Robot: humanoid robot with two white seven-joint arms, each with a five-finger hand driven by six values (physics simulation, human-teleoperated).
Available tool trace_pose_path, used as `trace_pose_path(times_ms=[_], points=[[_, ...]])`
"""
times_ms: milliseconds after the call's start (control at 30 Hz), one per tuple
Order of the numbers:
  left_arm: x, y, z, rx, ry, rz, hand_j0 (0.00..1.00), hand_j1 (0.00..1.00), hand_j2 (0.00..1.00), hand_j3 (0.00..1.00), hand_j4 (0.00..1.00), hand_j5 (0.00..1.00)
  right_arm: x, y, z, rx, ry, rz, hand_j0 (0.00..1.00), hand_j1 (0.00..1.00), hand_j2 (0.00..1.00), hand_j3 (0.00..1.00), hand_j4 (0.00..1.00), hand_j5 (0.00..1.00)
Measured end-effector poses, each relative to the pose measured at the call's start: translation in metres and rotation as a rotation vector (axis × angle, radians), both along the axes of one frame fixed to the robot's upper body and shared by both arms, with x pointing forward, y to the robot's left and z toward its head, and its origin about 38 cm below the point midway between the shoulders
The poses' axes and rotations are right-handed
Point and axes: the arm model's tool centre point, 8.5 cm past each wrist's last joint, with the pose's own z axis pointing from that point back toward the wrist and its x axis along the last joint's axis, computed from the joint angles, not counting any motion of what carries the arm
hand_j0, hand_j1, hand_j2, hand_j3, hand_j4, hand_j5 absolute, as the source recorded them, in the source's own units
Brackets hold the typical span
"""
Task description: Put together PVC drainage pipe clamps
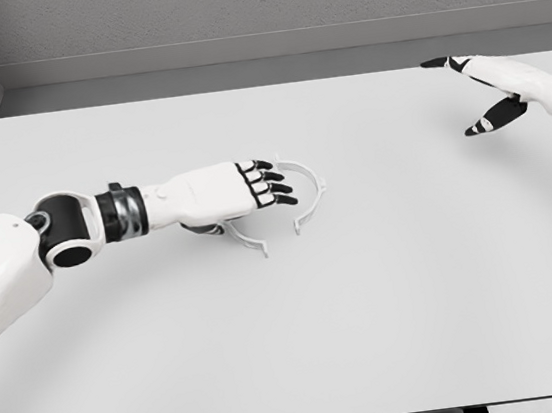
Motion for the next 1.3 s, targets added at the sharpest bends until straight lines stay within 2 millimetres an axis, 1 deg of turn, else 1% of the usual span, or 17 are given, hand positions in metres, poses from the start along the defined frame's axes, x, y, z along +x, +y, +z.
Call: trace_pose_path(times_ms=[200, 233, 300, 433, 533, 733, 1300], points=[[-0.014, -0.014, 0.008, -0.027, -0.008, -0.057, 1.0, 1.0, 1.0, 1.0, 1.0, 1.0, 0.0, 0.0, -0.001, 0.0, 0.002, 0.0, 1.0, 1.0, 1.0, 1.0, 1.0, 1.0], [-0.018, -0.014, 0.003, -0.029, 0.003, -0.06, 1.0, 1.0, 1.0, 1.0, 1.0, 1.0, 0.0, 0.0, -0.001, 0.0, 0.002, 0.0, 1.0, 1.0, 1.0, 1.0, 1.0, 1.0], [-0.019, -0.015, 0.002, -0.03, 0.006, -0.063, 1.0, 1.0, 1.0, 1.0, 1.0, 1.0, 0.0, 0.0, -0.001, 0.0, 0.002, 0.0, 1.0, 1.0, 1.0, 1.0, 1.0, 1.0], [-0.019, -0.008, -0.001, -0.015, 0.012, -0.053, 1.0, 1.0, 1.0, 1.0, 1.0, 1.0, 0.0, 0.0, -0.001, 0.0, 0.002, 0.0, 1.0, 1.0, 1.0, 1.0, 1.0, 1.0], [-0.021, -0.004, -0.014, 0.003, 0.039, -0.044, 1.0, 1.0, 1.0, 1.0, 1.0, 1.0, 0.0, 0.0, -0.001, 0.0, 0.001, 0.0, 1.0, 1.0, 1.0, 1.0, 1.0, 1.0], [-0.018, -0.001, -0.022, 0.018, 0.052, -0.029, 1.0, 1.0, 1.0, 1.0, 1.0, 1.0, 0.0, 0.0, -0.001, 0.001, 0.001, 0.0, 1.0, 1.0, 1.0, 1.0, 1.0, 1.0], [-0.01, 0.001, -0.02, -0.004, 0.039, -0.008, 1.0, 1.0, 1.0, 1.0, 1.0, 1.0, -0.001, -0.001, -0.002, -0.001, 0.004, -0.001, 1.0, 1.0, 1.0, 1.0, 1.0, 1.0]])
